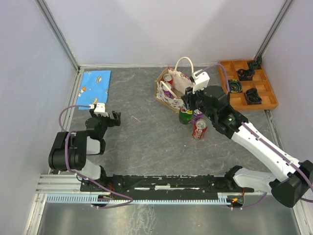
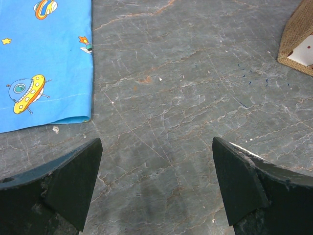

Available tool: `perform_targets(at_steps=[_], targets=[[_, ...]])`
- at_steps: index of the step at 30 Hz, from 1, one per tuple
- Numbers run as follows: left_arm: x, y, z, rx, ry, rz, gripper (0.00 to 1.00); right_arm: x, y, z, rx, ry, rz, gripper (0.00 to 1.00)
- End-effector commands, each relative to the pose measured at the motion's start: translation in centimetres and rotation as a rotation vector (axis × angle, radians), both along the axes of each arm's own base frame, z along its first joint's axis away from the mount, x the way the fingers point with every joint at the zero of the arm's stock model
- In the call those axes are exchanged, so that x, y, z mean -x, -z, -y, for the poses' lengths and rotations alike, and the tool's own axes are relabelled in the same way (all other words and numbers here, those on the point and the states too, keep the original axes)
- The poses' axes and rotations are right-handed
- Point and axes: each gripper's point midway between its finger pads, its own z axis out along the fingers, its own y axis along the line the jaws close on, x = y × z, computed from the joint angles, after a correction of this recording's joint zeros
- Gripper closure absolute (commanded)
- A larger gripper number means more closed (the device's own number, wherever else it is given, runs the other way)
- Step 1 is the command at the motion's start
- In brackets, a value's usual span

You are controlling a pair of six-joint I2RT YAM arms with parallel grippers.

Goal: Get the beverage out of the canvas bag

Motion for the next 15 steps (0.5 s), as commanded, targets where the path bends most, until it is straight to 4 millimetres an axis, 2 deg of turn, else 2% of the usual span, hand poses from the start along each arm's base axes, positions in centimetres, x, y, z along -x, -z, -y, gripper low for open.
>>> perform_targets(at_steps=[1,6,15], targets=[[-0.7,-1.6,-0.5,-0.02,-0.02,0.066,0.01,-0.5,-5.4,-0.8,-0.149,0.011,0.145,1.0],[-0.7,-1.6,-0.5,-0.021,-0.019,0.068,0.01,-1.4,-1.8,-1.6,-0.104,0.013,0.075,1.0],[-0.7,-1.6,-0.5,-0.021,-0.02,0.066,0.01,-3.2,2.2,-2.5,-0.081,0.046,0.017,1.0]])
